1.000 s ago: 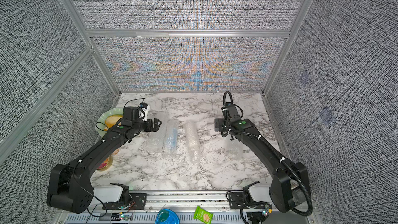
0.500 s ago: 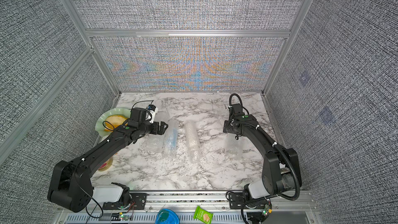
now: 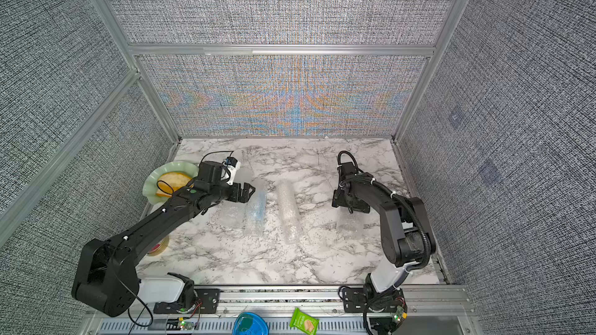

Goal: Unwrap the vase from the bubble wrap
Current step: Adjust the bubble wrap at the center of the board.

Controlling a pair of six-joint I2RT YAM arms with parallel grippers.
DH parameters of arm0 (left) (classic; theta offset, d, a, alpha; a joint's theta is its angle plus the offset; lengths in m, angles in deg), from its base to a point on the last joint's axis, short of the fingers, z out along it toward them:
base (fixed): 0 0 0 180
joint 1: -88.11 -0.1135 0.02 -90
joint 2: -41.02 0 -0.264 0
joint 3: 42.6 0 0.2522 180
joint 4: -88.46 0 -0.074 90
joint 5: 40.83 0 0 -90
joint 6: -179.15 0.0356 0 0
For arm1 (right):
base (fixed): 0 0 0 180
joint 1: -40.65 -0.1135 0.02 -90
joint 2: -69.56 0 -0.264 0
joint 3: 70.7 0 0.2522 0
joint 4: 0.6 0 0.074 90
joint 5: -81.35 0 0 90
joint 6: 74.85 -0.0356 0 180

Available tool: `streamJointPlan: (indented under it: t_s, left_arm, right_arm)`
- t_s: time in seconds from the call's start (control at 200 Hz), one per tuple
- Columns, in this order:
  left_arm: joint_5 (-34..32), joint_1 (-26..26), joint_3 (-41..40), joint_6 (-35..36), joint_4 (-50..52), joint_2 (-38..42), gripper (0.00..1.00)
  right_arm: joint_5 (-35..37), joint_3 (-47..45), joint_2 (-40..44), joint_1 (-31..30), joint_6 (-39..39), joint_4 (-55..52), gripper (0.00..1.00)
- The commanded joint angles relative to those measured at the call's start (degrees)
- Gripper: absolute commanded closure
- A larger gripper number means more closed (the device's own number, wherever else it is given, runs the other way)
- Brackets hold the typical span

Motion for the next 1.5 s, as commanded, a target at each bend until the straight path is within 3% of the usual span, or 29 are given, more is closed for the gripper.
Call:
streamJointPlan:
  t_s: [0.0, 0.205, 0.3, 0.63, 0.931, 1.031, 1.206, 1.356, 1.496]
  left_arm:
    - [0.7, 0.2, 0.3, 0.7, 0.1, -0.1, 0.01]
    - [0.8, 0.4, 0.3, 0.9, 0.2, -0.1, 0.01]
    - [1.3, 0.5, 0.3, 0.8, 0.0, -0.1, 0.01]
    - [4.6, 0.5, 0.0, 0.2, -1.1, -0.9, 0.01]
    - [7.2, 0.4, 0.2, -0.3, -1.9, -2.1, 0.01]
    - [8.1, 0.4, 0.1, -0.4, -2.1, -2.4, 0.01]
    - [9.4, 0.4, 0.2, -0.8, -2.3, -2.8, 0.01]
    - [9.8, 0.6, 0.2, -0.9, -2.4, -2.5, 0.01]
    - [10.0, 0.6, 0.2, -0.9, -2.5, -2.1, 0.01]
  right_arm:
    - [-0.6, 0.7, -2.1, 0.1, -1.1, 1.6, 0.03]
    - [-2.3, 2.1, -2.4, -0.1, 0.8, 1.3, 0.39]
    - [-4.1, 1.5, 0.6, -0.4, 2.6, 1.9, 0.48]
    - [-23.9, -4.6, 11.7, -1.5, 8.4, 12.3, 0.51]
    - [-44.4, -11.3, 11.5, -1.4, 4.4, 27.0, 0.52]
    - [-47.8, -12.3, 9.8, -1.2, 2.4, 30.6, 0.52]
    - [-44.7, -9.5, 4.3, -1.2, 3.4, 25.4, 0.50]
    - [-35.9, -5.2, 2.2, -1.9, 5.1, 17.5, 0.33]
    - [-22.9, -0.4, 1.5, -4.2, 7.0, 8.9, 0.16]
